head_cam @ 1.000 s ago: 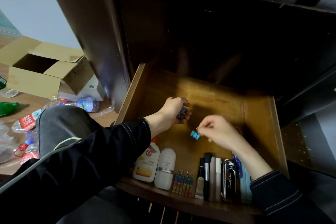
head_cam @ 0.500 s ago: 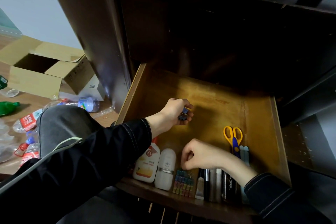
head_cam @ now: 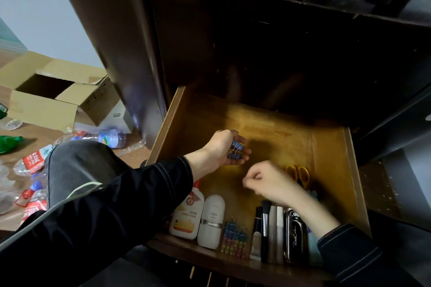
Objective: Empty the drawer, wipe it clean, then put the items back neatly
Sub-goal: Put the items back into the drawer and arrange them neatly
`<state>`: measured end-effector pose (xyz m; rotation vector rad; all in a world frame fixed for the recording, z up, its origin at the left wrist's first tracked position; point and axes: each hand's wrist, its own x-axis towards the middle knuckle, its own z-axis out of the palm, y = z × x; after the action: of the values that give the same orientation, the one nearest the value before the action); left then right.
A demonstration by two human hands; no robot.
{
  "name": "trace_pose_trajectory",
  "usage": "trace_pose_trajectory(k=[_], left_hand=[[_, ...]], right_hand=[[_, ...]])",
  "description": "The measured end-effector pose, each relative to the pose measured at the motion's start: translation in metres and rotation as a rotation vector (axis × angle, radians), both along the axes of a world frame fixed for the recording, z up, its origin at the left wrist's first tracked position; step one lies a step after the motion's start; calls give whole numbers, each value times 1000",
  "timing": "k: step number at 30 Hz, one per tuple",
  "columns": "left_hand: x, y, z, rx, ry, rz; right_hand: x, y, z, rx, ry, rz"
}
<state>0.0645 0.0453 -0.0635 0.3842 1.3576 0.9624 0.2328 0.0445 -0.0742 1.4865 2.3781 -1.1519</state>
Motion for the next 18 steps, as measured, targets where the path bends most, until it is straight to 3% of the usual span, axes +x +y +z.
trace_pose_trajectory(k=[4,7,13,18], left_hand=[[4,-3,5,-31,-7,-71],[8,-8,10,-35,-11,-183],[15,-13,13,7,-14,-394],[16,-13,8,13,82,-368]], right_hand=[[12,12,13,247,161,-210],[9,12,16,282,278,-263],[4,6,15,304,227,-124],[3,7,16,249,293,-183]])
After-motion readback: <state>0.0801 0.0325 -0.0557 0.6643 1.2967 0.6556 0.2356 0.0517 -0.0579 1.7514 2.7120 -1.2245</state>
